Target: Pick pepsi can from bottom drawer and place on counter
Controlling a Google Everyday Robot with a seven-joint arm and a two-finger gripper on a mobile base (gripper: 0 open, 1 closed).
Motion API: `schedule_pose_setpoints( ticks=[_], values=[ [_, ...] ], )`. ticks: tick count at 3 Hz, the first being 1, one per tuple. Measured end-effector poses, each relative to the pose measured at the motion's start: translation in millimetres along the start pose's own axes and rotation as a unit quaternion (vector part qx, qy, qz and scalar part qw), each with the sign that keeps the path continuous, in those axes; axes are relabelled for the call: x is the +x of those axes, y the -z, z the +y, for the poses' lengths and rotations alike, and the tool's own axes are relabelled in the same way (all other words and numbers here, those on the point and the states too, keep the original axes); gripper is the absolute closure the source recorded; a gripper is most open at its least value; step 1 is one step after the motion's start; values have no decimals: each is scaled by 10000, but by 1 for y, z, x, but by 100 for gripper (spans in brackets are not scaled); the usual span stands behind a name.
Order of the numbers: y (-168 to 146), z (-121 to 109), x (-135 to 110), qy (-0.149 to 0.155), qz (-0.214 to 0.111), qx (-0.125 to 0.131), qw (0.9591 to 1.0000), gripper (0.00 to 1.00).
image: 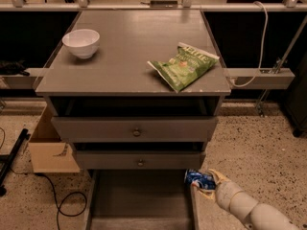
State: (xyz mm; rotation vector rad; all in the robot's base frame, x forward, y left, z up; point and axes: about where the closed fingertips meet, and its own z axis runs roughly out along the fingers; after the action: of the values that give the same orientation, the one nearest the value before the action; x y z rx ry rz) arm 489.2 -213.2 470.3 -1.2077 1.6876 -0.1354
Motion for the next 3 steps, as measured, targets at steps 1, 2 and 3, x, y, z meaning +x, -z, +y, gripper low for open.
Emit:
schedule_pose_setpoints(
  ticks=[1,2,3],
  values=[
    [0,0,0,-1,-3,-4,10000,100],
    [-6,7,-10,86,-123,-110,9998,100],
    [-1,-6,-19,242,-169,-81,9995,100]
  ],
)
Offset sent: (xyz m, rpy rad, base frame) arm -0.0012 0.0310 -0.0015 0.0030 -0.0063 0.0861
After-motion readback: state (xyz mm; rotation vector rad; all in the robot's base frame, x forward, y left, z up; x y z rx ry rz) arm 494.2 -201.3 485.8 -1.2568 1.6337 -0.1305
